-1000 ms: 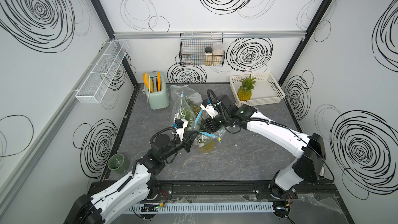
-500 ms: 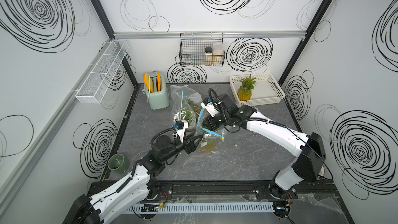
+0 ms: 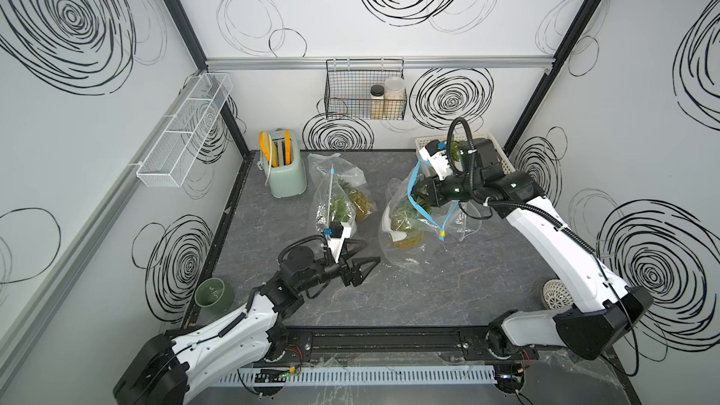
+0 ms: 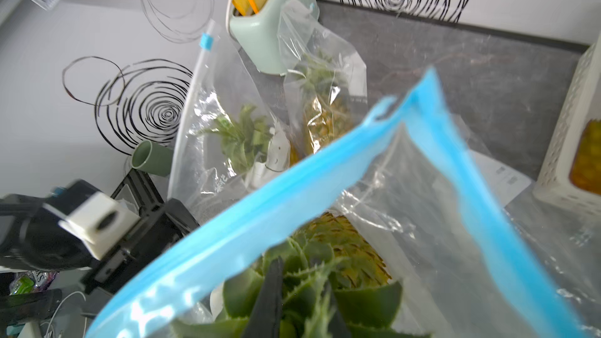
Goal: Open the zip-top bag and take out the pineapple
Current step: Pick up the pineapple from the zipper food storage bag.
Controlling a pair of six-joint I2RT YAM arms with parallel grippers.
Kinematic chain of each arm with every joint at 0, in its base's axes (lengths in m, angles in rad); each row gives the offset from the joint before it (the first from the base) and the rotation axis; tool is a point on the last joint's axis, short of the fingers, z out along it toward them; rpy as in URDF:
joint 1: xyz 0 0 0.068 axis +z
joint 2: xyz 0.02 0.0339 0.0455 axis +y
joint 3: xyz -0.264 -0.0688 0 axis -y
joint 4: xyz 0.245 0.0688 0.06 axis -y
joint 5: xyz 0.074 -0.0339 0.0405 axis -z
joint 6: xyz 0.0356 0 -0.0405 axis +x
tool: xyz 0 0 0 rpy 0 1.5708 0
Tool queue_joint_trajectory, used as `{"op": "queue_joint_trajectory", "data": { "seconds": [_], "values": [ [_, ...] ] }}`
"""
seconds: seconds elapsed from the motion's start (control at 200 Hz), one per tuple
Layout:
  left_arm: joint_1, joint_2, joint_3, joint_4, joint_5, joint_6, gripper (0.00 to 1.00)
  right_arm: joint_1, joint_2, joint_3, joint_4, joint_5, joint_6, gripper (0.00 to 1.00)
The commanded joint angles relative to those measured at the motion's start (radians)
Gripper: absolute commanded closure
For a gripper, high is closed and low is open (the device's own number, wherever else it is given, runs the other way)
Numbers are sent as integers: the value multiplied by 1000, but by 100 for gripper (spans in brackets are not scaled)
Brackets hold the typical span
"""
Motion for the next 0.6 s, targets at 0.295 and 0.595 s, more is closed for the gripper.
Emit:
{"op": "queue_joint_trajectory", "data": {
  "seconds": [0.295,0.595],
  "values": [
    [-116,259,-86,635,-68,-213,4,-40,49,333,-123,-147,-53,100],
    [-114,407,16,789,-104,-248,4,-31,33,393,-137,-180,-35,100]
  ]
}}
